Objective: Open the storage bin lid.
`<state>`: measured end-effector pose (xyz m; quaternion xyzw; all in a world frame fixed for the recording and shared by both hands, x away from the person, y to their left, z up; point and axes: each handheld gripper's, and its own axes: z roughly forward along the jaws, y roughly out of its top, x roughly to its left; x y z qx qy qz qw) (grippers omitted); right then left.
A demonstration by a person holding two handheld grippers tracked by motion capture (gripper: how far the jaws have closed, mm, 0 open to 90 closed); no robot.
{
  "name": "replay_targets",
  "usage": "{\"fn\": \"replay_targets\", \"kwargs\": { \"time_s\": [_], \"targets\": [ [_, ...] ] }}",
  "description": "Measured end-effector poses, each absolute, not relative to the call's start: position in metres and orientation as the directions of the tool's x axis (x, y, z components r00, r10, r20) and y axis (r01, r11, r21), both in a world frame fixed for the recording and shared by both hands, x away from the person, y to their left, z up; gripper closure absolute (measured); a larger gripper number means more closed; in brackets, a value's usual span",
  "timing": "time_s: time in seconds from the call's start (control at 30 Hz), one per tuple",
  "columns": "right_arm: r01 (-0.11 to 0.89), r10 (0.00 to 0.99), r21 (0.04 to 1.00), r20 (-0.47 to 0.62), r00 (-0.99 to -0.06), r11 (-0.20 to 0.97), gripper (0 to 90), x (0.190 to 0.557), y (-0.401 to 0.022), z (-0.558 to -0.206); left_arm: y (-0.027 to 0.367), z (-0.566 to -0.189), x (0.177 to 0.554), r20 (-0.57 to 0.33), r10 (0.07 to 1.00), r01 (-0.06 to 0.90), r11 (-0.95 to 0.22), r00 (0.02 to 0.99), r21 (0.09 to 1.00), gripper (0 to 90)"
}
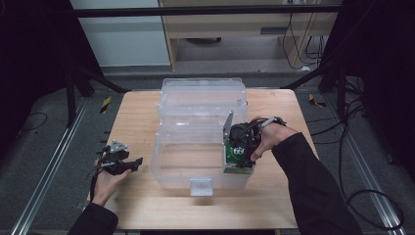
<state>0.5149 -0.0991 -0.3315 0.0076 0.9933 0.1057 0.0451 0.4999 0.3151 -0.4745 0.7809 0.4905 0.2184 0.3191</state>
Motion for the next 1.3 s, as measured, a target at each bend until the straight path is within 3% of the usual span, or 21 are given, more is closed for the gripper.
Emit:
{"fn": "replay_targets", "kwargs": {
  "time_s": [0.43,1.3],
  "targets": [
    [-0.001,0.016,0.174,-0.096,-0.995,0.985,17.1,0.513,-0.094,-0.341,0.314,-0.475,0.500,0.028,0.906,0.627,-0.314,0.423,0.713,34.5],
    [0.014,0.038,0.285,-0.082,-0.996,0.958,16.3,0.518,-0.102,-0.378,0.314,-0.476,0.500,0.029,0.906,0.630,-0.317,0.422,0.709,34.3]
  ]
}}
